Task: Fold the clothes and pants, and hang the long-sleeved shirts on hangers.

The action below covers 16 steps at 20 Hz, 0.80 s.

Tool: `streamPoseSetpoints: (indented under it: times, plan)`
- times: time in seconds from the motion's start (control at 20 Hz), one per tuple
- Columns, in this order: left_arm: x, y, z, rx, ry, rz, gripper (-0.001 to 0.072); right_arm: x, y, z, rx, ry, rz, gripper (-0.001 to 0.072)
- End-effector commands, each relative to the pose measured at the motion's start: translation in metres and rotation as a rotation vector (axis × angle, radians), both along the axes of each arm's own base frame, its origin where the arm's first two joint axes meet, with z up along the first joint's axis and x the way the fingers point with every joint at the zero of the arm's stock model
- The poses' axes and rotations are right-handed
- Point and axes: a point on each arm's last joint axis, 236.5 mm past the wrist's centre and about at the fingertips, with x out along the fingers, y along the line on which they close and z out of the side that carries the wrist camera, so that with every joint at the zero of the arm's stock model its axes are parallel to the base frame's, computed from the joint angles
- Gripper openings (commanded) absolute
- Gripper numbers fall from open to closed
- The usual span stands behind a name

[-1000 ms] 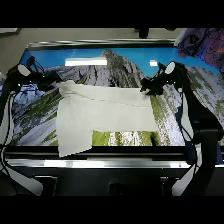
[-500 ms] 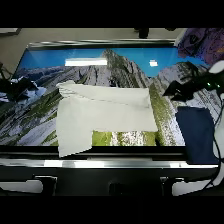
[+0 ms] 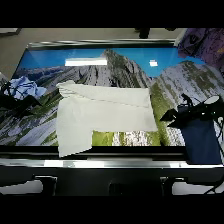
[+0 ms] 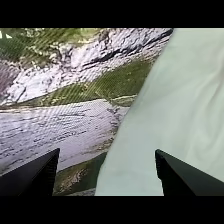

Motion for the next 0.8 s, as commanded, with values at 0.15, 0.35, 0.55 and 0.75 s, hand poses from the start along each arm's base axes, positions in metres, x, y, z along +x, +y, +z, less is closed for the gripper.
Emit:
streamPoseSetpoints:
  times: [0.15, 0.35, 0.55, 0.75]
  plan:
    - [-0.003, -0.003, -0.004, -0.013, 0.012, -0.002, 0.0672, -0.014, 0.025, -0.021, 0.096, -0.017, -0.026, 0.0675]
    - [-0.003, -0.003, -0.004, -0.012, 0.013, -0.002, 0.0672, -0.018, 0.037, -0.029, 0.131, 0.002, -0.03, 0.0668]
    - [-0.005, -0.006, -0.004, -0.031, 0.03, 0.022, 0.0674, -0.01, 0.053, -0.039, 0.106, -0.022, -0.005, 0.0428]
    - [-0.005, 0.0, -0.01, -0.021, -0.004, -0.005, 0.0681, 0.004, 0.051, -0.038, 0.099, -0.06, -0.056, 0.0031]
